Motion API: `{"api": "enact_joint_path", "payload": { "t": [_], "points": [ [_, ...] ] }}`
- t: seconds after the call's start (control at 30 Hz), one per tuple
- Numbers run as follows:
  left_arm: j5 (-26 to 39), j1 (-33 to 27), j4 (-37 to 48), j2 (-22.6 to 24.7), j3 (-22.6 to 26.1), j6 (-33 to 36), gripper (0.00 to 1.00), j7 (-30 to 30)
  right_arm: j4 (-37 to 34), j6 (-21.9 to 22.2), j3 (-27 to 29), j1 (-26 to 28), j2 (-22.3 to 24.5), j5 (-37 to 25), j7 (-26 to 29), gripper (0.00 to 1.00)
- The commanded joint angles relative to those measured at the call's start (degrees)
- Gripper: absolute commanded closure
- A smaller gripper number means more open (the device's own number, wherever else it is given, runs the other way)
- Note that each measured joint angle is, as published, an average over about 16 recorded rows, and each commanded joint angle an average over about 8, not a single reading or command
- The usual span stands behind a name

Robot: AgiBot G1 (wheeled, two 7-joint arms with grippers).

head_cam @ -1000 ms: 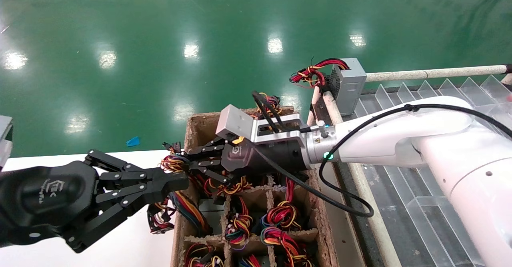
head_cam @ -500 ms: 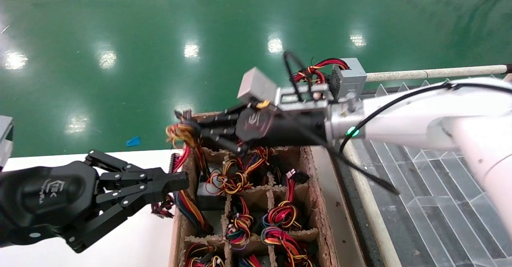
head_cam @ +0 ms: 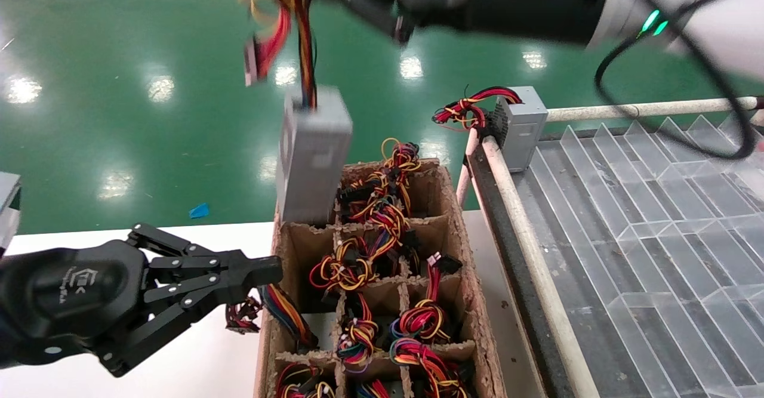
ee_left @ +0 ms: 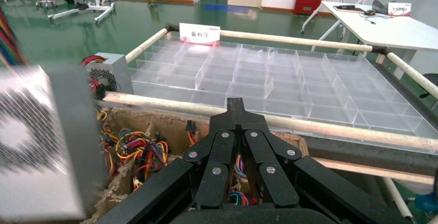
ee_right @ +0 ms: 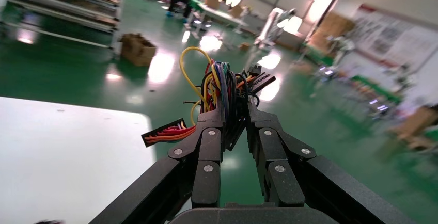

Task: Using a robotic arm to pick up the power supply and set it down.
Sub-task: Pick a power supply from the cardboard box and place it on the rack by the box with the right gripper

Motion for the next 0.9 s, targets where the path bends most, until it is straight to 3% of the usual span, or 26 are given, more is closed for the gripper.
{"api": "enact_joint_path", "payload": {
  "t": [0.03, 0.33, 0.9],
  "points": [
    [0.0, 0.0, 0.0, 0.0, 0.0, 0.0, 1.0, 0.0, 1.69, 0.82, 0.57, 1.27, 0.93, 0.24, 0.03, 1.0],
    [0.0, 0.0, 0.0, 0.0, 0.0, 0.0, 1.0, 0.0, 2.02, 2.5, 1.79, 4.27, 6.77, -0.43, -0.03, 1.0],
    [0.0, 0.0, 0.0, 0.0, 0.0, 0.0, 1.0, 0.0, -1.49, -2.76, -0.2, 2.51, 23.47, -5.5, 1.33, 1.0]
  ]
}}
